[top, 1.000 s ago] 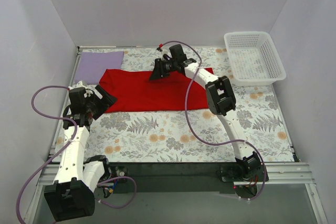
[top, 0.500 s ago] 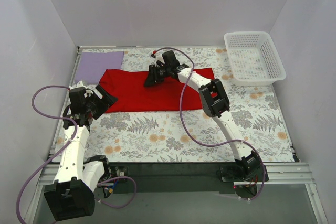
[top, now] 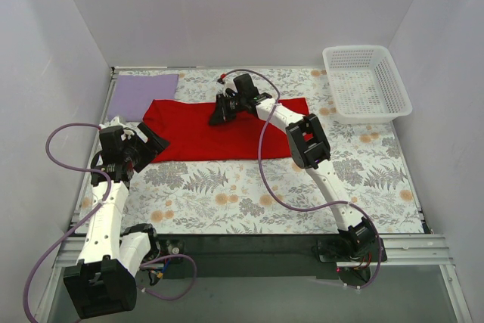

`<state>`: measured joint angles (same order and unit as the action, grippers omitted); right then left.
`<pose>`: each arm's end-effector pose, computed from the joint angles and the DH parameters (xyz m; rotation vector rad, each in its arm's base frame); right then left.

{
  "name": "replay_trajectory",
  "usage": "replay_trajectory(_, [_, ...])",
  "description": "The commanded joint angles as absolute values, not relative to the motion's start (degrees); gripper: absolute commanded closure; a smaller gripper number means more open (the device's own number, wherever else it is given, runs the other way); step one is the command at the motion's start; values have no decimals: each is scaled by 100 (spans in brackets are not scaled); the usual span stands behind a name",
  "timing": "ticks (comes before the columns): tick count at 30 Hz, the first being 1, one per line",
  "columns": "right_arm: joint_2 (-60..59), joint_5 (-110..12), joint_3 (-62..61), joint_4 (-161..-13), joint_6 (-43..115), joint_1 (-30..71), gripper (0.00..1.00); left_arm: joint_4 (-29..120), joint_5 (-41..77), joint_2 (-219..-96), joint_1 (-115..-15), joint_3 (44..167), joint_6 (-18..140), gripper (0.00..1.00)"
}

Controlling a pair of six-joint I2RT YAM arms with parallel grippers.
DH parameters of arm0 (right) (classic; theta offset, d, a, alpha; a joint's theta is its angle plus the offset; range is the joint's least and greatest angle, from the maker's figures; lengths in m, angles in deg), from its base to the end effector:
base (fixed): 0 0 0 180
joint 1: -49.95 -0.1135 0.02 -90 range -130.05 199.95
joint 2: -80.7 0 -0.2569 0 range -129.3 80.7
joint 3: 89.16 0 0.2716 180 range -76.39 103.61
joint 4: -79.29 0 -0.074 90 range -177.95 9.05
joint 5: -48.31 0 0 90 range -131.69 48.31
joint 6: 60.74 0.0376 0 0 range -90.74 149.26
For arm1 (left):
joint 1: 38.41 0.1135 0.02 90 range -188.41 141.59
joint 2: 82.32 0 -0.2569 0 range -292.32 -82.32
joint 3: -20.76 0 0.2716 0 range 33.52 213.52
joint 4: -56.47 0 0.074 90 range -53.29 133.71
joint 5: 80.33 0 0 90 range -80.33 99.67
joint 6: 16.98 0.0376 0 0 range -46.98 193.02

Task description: Fold and stack the t-shirts

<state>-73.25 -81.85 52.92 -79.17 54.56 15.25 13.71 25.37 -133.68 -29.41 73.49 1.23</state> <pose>0.4814 0.3628 0.1139 -0.6312 2.2258 1.3296 0.2127 0.0234 0.2478 -1.4516 1.9381 -0.8530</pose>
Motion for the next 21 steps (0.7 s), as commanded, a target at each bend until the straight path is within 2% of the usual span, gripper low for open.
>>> replay_trajectory(1, [-7346, -8308, 5588, -8083, 5422, 1479, 81, 1400, 2602, -13347, -2935, 7360, 183, 21])
replay_trajectory(6, [-7206, -8387, 5544, -8083, 5369, 1541, 91, 1426, 2611, -13330, -2935, 7334, 183, 21])
replay_trajectory(8, [-7118, -8414, 5501, -8083, 5343, 1593, 99, 1418, 2619, -13321, -2927, 7342, 183, 21])
replay_trajectory(21, [-6626, -8335, 4921, -8083, 5150, 1699, 99, 1453, 2602, -13304, -2935, 7290, 157, 21])
